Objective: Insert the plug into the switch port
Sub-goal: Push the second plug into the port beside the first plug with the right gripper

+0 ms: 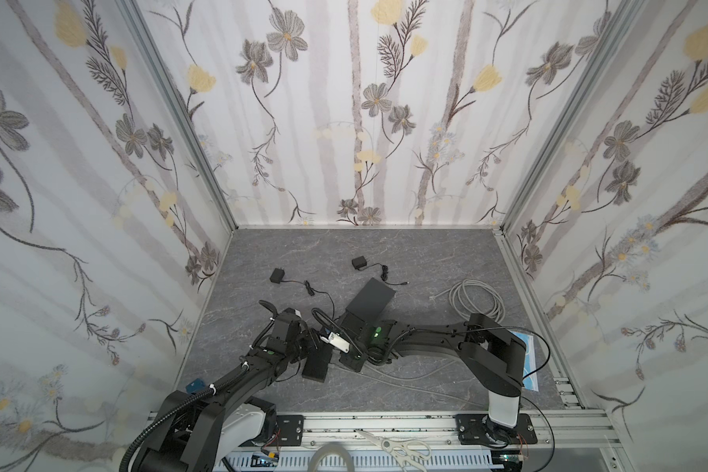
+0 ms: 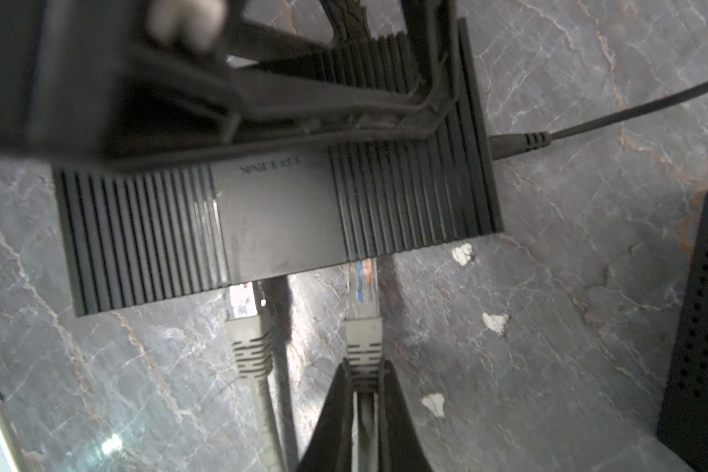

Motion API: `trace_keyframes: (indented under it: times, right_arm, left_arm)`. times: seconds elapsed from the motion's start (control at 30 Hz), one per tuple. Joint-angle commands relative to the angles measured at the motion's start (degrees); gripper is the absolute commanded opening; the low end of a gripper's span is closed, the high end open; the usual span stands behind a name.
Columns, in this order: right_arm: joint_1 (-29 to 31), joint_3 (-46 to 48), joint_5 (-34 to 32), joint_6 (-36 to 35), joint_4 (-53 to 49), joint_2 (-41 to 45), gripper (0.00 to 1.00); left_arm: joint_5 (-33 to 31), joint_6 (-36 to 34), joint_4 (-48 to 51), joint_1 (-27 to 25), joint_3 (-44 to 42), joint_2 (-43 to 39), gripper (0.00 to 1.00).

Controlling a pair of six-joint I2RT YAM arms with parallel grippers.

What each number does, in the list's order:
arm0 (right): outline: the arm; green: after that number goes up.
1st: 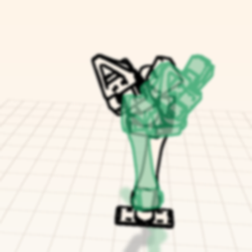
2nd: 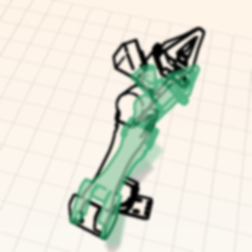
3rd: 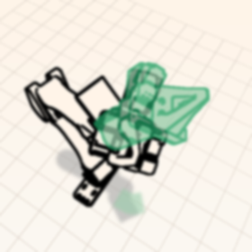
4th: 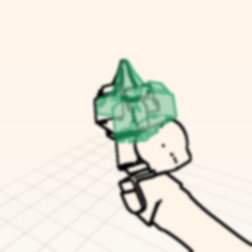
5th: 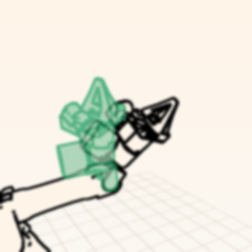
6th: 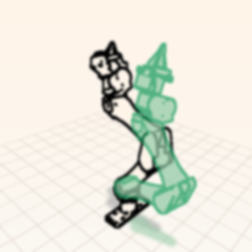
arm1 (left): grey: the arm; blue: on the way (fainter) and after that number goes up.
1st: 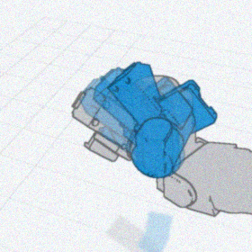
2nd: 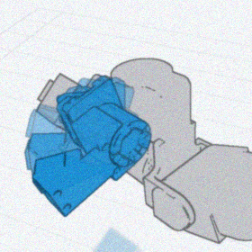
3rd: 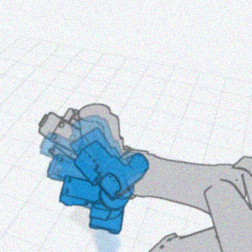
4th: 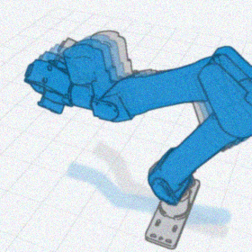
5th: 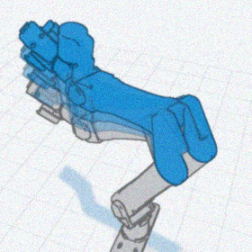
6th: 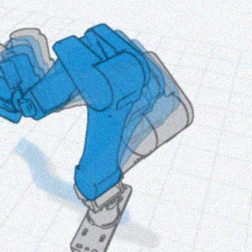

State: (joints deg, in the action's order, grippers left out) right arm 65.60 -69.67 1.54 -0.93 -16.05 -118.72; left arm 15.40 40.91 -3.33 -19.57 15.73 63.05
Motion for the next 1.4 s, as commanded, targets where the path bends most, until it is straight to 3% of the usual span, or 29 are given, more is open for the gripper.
trace_keyframes:
  times: [0.0,0.3,0.7,1.37]
  right_arm:
    - [0.4,-0.9,1.8,-0.7,5.8,-0.5,0.00]
    - [0.7,-0.5,4.8,-2.9,10.7,-0.4,0.00]
    - [0.0,-0.6,-1.7,-8.2,12.4,-0.2,0.00]
    - [-0.5,-3.7,-1.4,-12.7,14.4,-1.3,0.00]
  left_arm:
    - [3.0,0.6,0.1,-0.5,-0.4,0.6,0.48]
    - [3.8,0.8,-2.2,-1.6,-1.0,2.2,0.48]
    - [5.3,-0.6,-2.0,-2.2,-1.2,1.7,0.47]
    - [8.5,-1.3,-4.1,-6.2,-0.9,3.1,0.47]
